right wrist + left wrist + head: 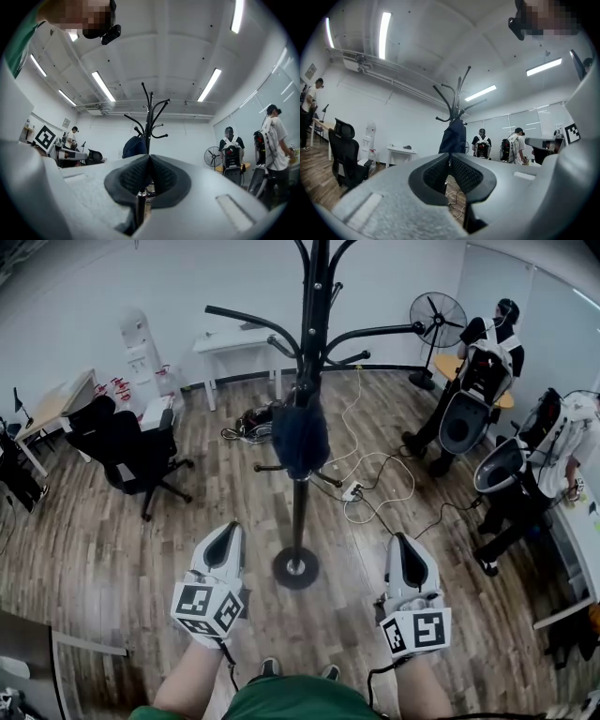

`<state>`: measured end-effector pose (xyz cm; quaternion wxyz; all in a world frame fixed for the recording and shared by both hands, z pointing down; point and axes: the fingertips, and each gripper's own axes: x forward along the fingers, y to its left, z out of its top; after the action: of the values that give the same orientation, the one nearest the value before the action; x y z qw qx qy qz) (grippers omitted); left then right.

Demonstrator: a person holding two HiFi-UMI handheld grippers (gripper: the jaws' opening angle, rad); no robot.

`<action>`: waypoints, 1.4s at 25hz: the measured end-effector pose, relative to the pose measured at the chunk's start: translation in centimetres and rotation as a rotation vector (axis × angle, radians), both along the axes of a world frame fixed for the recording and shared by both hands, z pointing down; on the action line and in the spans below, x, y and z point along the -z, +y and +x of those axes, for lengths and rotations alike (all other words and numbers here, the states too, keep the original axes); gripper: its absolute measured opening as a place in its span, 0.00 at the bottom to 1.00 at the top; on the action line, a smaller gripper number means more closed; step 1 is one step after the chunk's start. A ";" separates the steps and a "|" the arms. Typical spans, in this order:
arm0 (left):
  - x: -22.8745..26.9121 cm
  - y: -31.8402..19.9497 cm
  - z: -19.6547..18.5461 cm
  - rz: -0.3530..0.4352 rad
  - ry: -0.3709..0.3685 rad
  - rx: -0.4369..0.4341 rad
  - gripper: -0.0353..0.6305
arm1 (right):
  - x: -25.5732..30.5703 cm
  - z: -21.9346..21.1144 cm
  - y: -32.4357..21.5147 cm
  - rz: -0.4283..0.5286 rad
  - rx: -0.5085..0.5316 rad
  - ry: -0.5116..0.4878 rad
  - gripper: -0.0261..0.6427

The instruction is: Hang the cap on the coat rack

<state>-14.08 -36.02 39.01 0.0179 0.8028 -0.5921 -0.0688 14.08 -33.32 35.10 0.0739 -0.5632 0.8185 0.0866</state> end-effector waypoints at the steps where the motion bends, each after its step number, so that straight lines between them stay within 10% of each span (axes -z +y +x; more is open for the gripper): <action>1: 0.0 -0.1 0.3 0.001 -0.002 -0.005 0.09 | -0.1 0.1 0.0 0.000 -0.003 0.000 0.04; 35: 1.0 -1.7 2.2 0.007 -0.011 -0.059 0.09 | -0.2 2.0 -0.5 -0.003 -0.064 0.023 0.04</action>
<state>-11.83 -37.74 37.98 0.0138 0.8204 -0.5678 -0.0657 16.08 -33.82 35.27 0.0606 -0.5879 0.8011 0.0942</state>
